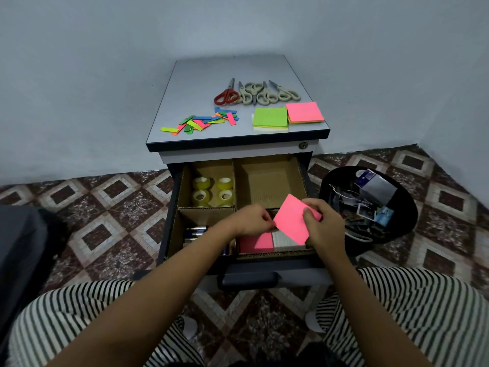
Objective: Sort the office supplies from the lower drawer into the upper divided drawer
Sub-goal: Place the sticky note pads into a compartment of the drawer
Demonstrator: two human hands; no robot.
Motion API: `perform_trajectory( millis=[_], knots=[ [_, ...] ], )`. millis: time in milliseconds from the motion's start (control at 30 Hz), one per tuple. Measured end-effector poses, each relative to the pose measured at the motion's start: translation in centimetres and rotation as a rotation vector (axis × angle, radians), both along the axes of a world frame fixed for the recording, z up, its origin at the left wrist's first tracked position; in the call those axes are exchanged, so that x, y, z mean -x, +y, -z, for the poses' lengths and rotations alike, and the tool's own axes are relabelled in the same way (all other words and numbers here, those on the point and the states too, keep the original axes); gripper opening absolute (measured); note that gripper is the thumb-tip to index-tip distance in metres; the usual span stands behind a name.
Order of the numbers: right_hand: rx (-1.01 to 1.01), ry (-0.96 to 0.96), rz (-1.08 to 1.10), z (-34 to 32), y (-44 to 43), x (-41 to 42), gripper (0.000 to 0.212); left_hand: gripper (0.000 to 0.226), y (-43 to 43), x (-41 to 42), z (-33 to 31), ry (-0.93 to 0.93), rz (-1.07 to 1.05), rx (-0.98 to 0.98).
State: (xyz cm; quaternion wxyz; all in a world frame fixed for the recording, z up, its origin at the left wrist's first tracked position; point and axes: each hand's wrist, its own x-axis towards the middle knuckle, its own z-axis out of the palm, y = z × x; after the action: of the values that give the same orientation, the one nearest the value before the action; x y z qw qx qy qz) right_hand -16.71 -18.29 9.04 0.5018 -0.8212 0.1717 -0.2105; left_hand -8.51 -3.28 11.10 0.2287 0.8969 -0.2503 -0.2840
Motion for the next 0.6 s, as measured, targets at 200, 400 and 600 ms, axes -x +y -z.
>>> perform_trajectory(
  millis=[200,400,600],
  knots=[
    [-0.012,0.054,-0.151,0.0,0.0,-0.1,0.018,0.020,0.3,0.3,0.1,0.000,-0.183,0.205],
    [0.067,0.048,-0.107,0.4,0.0,-0.3,0.020,0.011,-0.4,1.2,1.2,0.244,-0.425,0.415],
    [0.041,-0.027,0.207,0.4,-0.2,-0.1,0.019,0.018,-1.1,1.7,1.5,0.384,-0.565,0.394]
  ],
)
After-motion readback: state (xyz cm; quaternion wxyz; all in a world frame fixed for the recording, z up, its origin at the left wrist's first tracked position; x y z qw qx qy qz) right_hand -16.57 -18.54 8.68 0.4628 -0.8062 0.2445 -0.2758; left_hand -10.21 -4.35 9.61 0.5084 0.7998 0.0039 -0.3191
